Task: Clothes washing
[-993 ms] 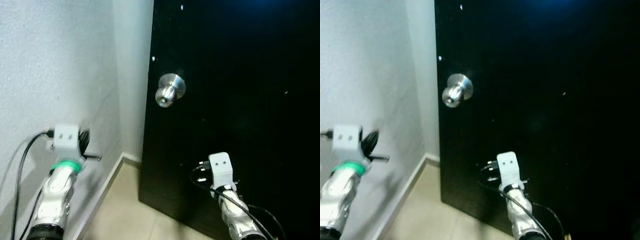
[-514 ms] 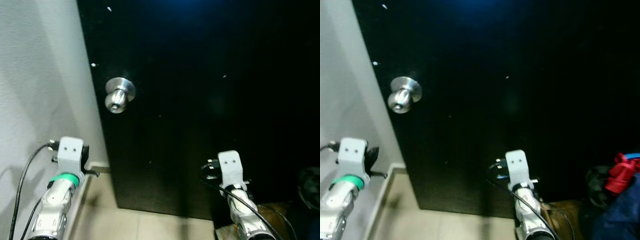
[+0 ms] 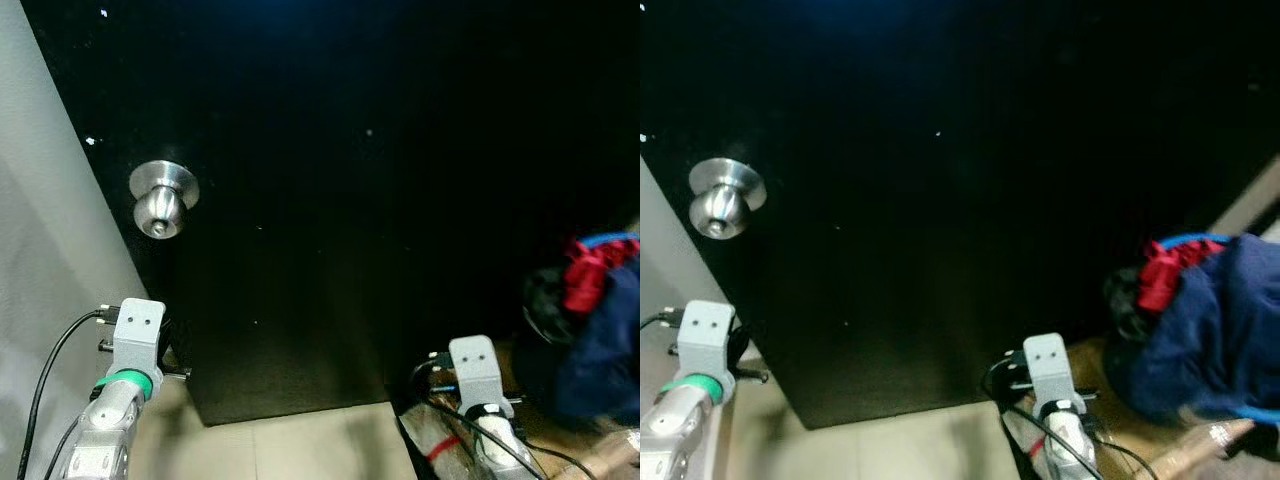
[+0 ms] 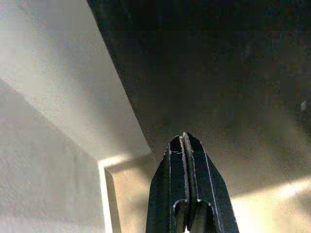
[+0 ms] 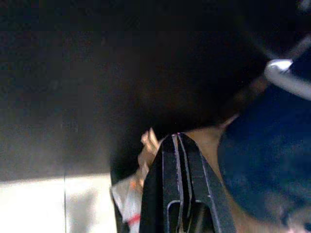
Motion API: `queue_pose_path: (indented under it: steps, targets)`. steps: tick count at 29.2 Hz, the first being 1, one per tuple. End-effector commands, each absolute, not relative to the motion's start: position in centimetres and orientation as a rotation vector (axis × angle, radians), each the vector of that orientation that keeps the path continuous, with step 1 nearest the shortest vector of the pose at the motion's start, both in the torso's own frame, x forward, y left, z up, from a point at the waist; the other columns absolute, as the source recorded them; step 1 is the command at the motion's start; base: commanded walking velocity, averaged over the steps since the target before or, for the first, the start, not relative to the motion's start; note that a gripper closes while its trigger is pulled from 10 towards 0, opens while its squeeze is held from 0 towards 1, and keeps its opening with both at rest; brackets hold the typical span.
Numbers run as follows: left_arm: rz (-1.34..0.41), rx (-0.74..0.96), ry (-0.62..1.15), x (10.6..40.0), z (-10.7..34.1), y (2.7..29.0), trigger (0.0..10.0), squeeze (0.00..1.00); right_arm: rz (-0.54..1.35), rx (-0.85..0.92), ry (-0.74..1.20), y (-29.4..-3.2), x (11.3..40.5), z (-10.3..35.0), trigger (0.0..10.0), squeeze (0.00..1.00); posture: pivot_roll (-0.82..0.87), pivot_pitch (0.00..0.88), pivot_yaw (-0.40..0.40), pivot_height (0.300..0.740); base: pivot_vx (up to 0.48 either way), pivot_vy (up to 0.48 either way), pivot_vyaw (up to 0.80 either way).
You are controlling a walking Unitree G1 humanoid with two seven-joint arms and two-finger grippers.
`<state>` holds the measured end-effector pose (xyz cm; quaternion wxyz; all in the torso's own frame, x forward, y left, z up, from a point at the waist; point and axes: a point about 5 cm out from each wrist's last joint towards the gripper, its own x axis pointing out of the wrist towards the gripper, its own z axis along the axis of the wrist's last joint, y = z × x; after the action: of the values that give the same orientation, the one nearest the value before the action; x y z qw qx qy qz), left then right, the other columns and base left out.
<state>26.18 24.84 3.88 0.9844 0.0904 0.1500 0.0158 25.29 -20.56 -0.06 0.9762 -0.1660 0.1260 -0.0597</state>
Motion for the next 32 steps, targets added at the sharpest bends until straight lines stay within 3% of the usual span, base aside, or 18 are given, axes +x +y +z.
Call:
queue_pose_path:
  steps: [1,32]
  targets:
    - [0.028,0.179,0.321,26.0,3.4,24.7,10.0,0.0,-0.113,-0.338,0.251,-20.5,25.3,0.0,10.0,0.0,0.02,0.034,0.018,0.74,0.0,0.0,-0.8]
    - [0.054,0.109,0.223,28.3,5.0,24.9,10.0,0.0,-0.105,-0.29,0.095,-19.4,28.7,3.7,10.0,0.0,0.02,0.01,0.008,0.74,0.0,0.0,-0.8]
